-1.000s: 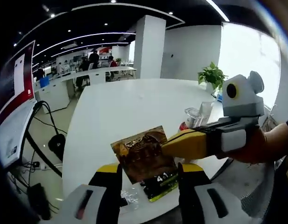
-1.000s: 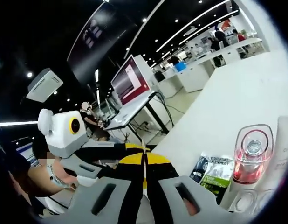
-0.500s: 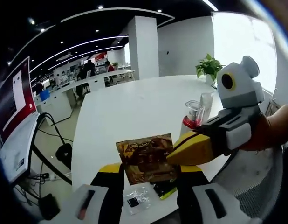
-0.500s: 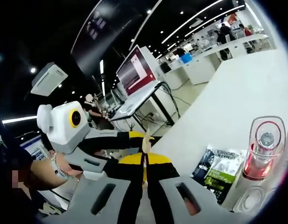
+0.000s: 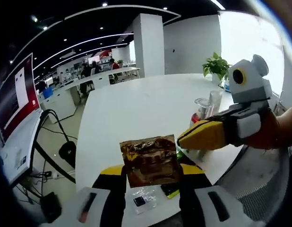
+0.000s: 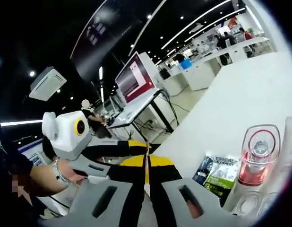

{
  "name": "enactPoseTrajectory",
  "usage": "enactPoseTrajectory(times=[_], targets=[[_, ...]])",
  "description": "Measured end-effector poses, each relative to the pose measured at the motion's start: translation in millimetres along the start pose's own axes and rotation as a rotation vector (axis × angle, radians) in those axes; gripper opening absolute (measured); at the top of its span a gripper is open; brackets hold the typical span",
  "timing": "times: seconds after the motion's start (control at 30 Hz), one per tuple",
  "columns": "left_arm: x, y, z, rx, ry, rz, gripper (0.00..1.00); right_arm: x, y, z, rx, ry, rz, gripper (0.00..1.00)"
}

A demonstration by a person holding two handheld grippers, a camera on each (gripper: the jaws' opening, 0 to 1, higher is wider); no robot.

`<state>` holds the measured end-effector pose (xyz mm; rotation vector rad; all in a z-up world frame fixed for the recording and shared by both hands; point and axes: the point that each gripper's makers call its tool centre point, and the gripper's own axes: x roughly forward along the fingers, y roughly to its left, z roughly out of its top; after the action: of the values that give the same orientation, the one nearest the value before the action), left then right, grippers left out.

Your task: Arrange the skincare products in the storage area until every visible bottle or jar stands upright without overlapping.

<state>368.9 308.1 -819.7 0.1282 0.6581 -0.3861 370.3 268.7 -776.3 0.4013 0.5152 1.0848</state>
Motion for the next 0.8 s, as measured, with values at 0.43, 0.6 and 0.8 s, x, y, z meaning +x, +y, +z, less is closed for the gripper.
enactPoseTrajectory(times=[0.43,0.6,0.8], targets=[[16,36.8,-1.2,-0.203,0.086,0.047,0.46,6,6,-19.8,-0.11,0.092,-0.016,0.01],[31,43.5,0.1,-0.283,0.096,0.078,0.46,10,12,-33.4,-0.239,0.154,-0.017,0.01],[57,53.6,5.2,-0.363,0.069,0.156,0.46,11,4,-38.6,-0.376,0.189,-0.082,0.01]])
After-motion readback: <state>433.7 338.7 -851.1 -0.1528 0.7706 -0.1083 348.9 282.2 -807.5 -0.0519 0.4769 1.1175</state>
